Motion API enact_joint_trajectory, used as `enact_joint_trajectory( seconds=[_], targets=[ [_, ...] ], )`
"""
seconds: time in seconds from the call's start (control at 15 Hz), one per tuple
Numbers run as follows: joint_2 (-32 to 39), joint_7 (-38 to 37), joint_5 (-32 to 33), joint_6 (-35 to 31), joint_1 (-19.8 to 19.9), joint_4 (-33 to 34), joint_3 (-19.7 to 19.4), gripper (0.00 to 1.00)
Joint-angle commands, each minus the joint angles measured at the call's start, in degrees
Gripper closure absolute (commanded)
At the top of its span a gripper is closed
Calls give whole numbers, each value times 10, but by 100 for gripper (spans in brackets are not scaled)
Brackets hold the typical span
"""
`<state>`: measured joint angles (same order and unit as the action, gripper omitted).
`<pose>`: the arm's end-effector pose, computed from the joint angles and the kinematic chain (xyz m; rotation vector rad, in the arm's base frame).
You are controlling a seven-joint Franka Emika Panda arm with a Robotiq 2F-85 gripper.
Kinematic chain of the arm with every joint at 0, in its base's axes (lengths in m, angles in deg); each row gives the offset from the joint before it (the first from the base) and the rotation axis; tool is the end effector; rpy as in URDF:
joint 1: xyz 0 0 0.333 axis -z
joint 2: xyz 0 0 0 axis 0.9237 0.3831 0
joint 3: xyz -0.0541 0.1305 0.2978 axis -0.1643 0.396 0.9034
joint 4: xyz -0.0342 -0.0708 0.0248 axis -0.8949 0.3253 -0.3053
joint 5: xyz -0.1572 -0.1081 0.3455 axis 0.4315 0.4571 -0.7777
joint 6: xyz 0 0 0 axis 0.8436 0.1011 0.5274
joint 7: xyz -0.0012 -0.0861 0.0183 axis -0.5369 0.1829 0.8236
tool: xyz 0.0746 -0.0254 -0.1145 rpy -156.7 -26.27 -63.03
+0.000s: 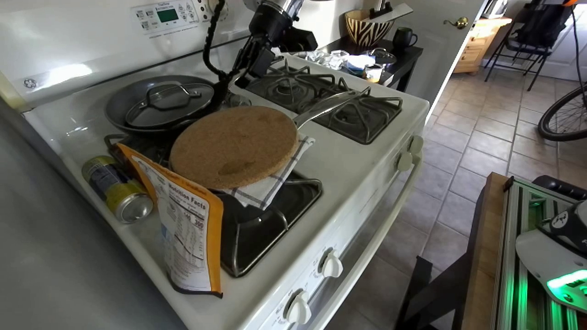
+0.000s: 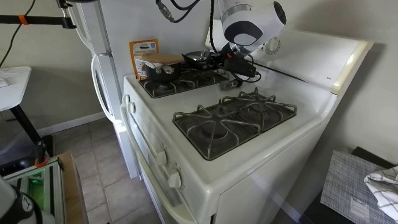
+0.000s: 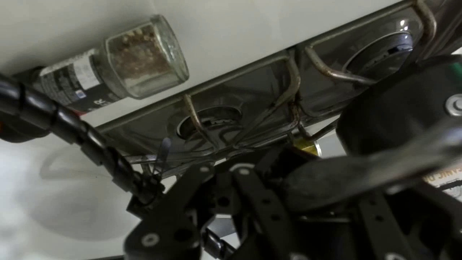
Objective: Pick up the gray pan and put it on the top right cooker on the stove
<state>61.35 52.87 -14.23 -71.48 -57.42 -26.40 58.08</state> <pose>0.7260 0.0701 0.3488 -2.0098 -1.3074 -0.5625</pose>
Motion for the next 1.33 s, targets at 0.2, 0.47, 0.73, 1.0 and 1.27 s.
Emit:
enact_joint_trajectory(
  seconds=[0.2, 0.47, 0.73, 1.0, 1.27],
  targets=[
    [-96, -47, -29, 14, 7, -69, -30, 99],
    [-144, -60, -37, 8, 11, -132, -51, 99],
    [-200, -51, -68, -31, 12, -219, -74, 99],
    [-273, -43, -117, -101, 6, -319, -99, 99],
    [-349, -52, -137, -159, -7, -407, -120, 99]
  ],
)
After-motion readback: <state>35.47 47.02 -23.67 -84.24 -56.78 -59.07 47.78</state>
